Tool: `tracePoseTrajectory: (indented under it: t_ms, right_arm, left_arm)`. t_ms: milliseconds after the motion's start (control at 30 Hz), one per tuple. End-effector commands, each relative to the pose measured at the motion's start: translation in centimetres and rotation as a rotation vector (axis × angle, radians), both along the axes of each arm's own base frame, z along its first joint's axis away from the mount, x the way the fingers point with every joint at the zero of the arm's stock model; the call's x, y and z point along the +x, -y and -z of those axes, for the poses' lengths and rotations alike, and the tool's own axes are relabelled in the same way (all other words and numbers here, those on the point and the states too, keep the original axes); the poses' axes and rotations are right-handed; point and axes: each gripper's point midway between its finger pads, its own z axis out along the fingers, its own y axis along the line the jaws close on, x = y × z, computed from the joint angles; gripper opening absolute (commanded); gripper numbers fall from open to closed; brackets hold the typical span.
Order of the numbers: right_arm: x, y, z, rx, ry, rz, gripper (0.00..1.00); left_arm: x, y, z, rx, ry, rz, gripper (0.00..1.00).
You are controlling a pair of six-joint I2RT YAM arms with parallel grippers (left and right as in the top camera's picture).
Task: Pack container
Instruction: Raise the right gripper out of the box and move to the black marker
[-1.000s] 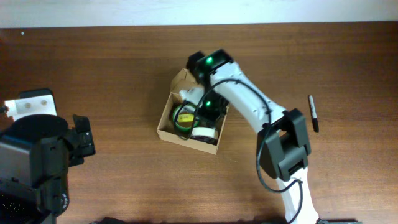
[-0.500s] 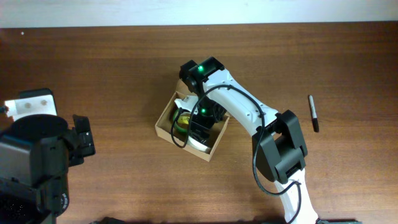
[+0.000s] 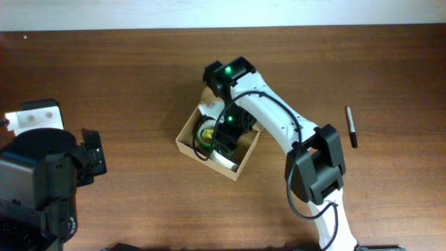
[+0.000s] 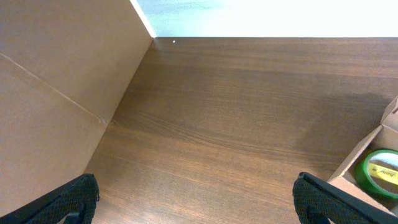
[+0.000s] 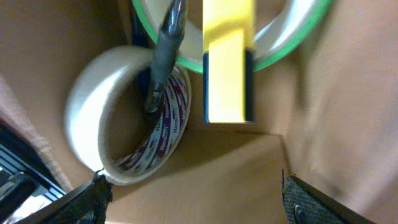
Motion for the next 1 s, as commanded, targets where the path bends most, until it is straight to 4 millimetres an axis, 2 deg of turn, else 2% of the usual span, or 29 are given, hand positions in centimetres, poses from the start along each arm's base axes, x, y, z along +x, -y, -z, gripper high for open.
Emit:
tracePoseTrajectory:
  t_ms: [0,167,267,300,333,467,600,633,767,833,867,967]
  right_arm:
    - [1.6,-0.6,-6.0,0.089,0.149,0.012,0.87]
    - [1.8,-0.8,-10.2,0.140,0.225,0.021,0.86]
    - [2.8,-0.5,-12.9,0.153,0.323,0.089,0.85]
    - [3.7,0.3,-15.0,0.136,0.416,0.155,0.85]
    - [4.0,0.6,-15.6,0.130,0.446,0.180,0.84]
    - [6.0,3.6,-21.6,0.124,0.688,0.419,0.86]
    - [7.0,7.0,-26.4,0.193,0.825,0.667,0.94]
    - [7.5,9.3,-27.8,0.215,0.854,0.790,0.98]
    - [8.9,14.6,-27.7,0.198,0.840,0.989,0.99]
    - [9.7,18.2,-26.3,0.146,0.803,1.109,0.99]
    - [9.9,19.3,-25.7,0.124,0.788,1.139,0.99]
    - [10.0,24.2,-22.5,0.011,0.706,1.244,0.99]
  left_arm:
    - [-0.2,-0.2,0.0,-0.005,0.009,-0.017,1.00]
    - [-0.2,-0.3,-0.1,-0.004,0.010,-0.018,0.99]
    - [-0.2,-0.3,-0.1,-0.003,0.011,-0.019,0.99]
    - [-0.2,-0.3,-0.1,-0.003,0.011,-0.019,0.99]
    - [-0.2,-0.3,-0.1,-0.003,0.011,-0.019,0.99]
    - [-0.2,-0.3,-0.1,-0.003,0.011,-0.019,0.99]
    - [-0.1,-0.3,-0.1,-0.003,0.011,-0.019,0.99]
    - [-0.1,-0.3,-0.1,-0.003,0.010,-0.019,0.99]
    - [-0.1,-0.3,0.0,-0.003,0.009,-0.019,0.99]
    - [-0.1,-0.3,-0.1,-0.003,0.010,-0.019,0.99]
    - [-0.1,-0.3,-0.1,-0.003,0.011,-0.019,0.99]
    - [0.0,-0.2,-0.1,-0.003,0.011,-0.019,0.99]
